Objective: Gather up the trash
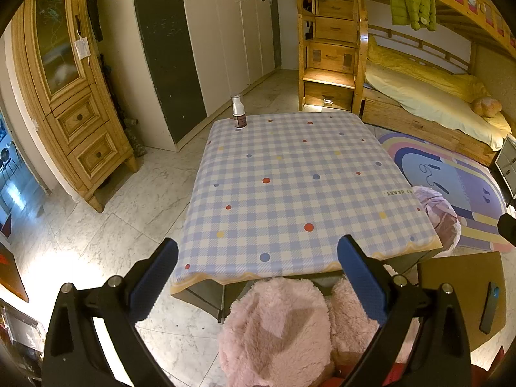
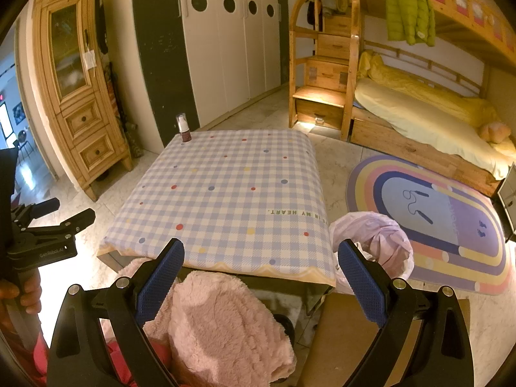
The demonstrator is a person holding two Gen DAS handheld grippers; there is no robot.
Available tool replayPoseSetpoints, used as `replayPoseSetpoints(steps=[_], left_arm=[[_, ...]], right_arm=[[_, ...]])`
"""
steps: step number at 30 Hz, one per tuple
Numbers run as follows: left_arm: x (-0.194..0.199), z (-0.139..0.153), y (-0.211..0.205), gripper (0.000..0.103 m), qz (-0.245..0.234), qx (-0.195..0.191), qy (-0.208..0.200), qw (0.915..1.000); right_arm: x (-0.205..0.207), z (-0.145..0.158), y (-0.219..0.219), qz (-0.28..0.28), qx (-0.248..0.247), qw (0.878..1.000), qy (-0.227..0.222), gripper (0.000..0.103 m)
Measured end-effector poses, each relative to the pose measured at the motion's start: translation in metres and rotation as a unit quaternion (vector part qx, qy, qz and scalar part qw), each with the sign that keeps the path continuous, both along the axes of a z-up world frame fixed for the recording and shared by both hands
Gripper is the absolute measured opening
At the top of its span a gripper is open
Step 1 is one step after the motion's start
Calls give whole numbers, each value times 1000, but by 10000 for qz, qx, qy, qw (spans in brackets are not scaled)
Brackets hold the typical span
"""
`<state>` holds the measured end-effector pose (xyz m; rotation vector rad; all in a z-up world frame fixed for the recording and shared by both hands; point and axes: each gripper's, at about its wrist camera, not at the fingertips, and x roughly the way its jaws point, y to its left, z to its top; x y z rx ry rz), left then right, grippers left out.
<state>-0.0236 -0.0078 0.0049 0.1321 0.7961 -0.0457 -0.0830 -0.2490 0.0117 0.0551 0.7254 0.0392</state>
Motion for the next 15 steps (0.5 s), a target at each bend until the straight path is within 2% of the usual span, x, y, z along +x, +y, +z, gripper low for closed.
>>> replayPoseSetpoints(steps=[9,15], left_arm=[[3,-4,0,96,-45,-29,42,10000],[19,-31,1,96,-8,-155,379,9992]], right_arm=[[1,-1,-1,-36,9,10000,4,95],[7,-25,-29,-412,189,9990,-1,95]])
